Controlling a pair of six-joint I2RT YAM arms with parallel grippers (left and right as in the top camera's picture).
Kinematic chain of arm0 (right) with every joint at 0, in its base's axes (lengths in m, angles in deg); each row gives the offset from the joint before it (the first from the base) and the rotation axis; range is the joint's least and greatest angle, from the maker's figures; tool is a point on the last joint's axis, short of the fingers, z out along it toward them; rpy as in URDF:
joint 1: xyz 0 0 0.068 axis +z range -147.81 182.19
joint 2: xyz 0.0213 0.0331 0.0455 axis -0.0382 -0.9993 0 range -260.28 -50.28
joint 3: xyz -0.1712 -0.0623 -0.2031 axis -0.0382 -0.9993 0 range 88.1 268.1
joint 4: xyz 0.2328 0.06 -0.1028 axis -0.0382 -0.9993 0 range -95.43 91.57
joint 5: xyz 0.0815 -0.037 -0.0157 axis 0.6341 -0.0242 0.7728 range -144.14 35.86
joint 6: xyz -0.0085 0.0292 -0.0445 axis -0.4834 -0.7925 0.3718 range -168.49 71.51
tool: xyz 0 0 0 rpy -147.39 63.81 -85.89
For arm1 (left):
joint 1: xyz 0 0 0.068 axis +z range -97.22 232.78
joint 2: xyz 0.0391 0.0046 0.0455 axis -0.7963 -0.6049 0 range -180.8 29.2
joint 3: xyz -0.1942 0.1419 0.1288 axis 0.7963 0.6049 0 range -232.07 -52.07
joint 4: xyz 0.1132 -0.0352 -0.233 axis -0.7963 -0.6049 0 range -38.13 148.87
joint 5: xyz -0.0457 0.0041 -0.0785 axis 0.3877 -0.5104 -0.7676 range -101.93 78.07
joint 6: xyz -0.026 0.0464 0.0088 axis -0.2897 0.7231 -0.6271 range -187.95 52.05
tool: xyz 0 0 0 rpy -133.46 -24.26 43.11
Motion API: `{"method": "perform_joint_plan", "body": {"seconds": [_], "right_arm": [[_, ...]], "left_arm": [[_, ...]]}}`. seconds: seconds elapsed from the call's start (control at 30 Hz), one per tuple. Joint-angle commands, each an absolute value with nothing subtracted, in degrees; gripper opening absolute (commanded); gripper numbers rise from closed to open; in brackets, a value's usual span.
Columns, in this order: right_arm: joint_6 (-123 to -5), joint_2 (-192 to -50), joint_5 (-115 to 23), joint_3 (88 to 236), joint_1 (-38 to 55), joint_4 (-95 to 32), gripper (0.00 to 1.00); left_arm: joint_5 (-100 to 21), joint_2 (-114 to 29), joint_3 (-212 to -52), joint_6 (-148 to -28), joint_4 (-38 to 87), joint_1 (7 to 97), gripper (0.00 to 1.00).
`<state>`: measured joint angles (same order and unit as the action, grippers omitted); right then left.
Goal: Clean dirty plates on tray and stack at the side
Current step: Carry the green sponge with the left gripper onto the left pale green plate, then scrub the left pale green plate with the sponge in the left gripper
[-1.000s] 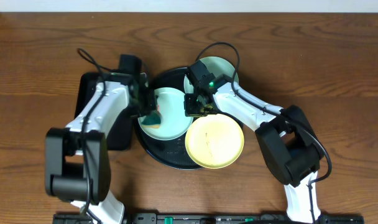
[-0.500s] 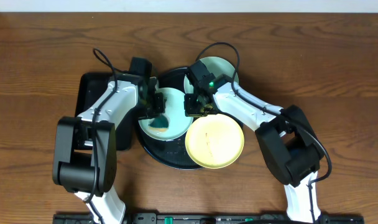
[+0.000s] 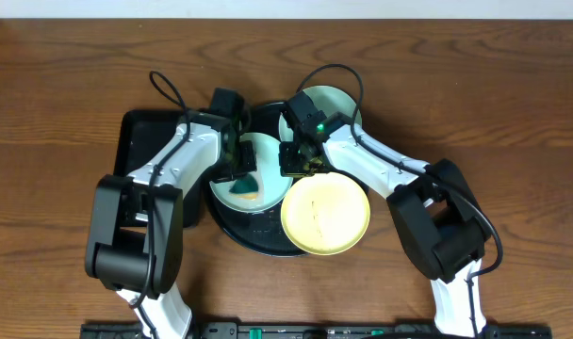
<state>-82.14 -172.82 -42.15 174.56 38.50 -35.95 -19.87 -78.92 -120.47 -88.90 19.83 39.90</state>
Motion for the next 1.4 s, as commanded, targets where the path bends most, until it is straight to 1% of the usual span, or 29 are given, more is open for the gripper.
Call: {"method": "perform_joint_plan", "body": {"seconds": [0.0,0.2,0.27,0.33,0.37,0.47,0.67,0.73,0.87,0.93,1.03,1.2,1.27,1.37], "right_arm": [[-81.0,-174.6,-42.7,174.7,38.3,-36.6,0.01],[-81.0,-174.6,-42.7,174.7,38.3,-36.6,0.01],[-81.0,-174.6,-42.7,174.7,38.3,-36.6,0.01],[-81.0,-174.6,-42.7,174.7,38.3,-36.6,0.01],[-81.0,-174.6,-42.7,174.7,38.3,-36.5,0.01],[-81.0,-174.6,-42.7,174.7,38.3,-36.6,0.01],[-81.0,-174.6,-42.7,174.7,38.3,-36.5,0.01],[-81.0,-174.6,-42.7,174.7,38.3,-36.5,0.01],[-81.0,-174.6,-42.7,174.7,38.3,-36.4,0.01],[-80.7,-174.6,-42.7,174.7,38.2,-36.4,0.01],[-80.6,-174.6,-42.7,174.7,38.2,-36.5,0.01],[-80.6,-174.6,-42.7,174.7,38.2,-36.3,0.01],[-80.6,-174.6,-42.7,174.7,38.2,-36.4,0.01],[-80.6,-174.6,-42.7,174.7,38.2,-36.4,0.01]], "left_arm": [[-4.7,-80.7,-120.5,-94.2,17.7,41.8,0.07],[-4.6,-80.7,-122.2,-94.2,14.3,41.8,0.07],[-7.2,-80.4,-123.4,-92.0,13.6,41.7,0.07],[-13.2,-80.2,-124.1,-87.5,13.9,41.8,0.07],[-21.5,-80.1,-124.3,-82.9,15.0,41.8,0.08],[-35.0,-80.1,-124.3,-78.0,16.8,41.7,0.08],[-35.2,-80.1,-124.3,-78.0,19.8,41.7,0.08],[-32.9,-80.1,-124.3,-78.1,21.7,41.7,0.07],[-21.3,-80.1,-124.3,-78.6,22.8,41.6,0.07],[-14.3,-80.1,-124.3,-81.0,21.3,41.6,0.07],[-10.5,-80.1,-124.3,-82.2,18.6,41.6,0.08],[-13.0,-80.1,-124.3,-82.0,13.5,41.5,0.07],[-18.3,-80.1,-124.3,-80.0,11.7,41.5,0.07],[-30.9,-80.1,-124.3,-72.9,11.2,41.6,0.07]]}}
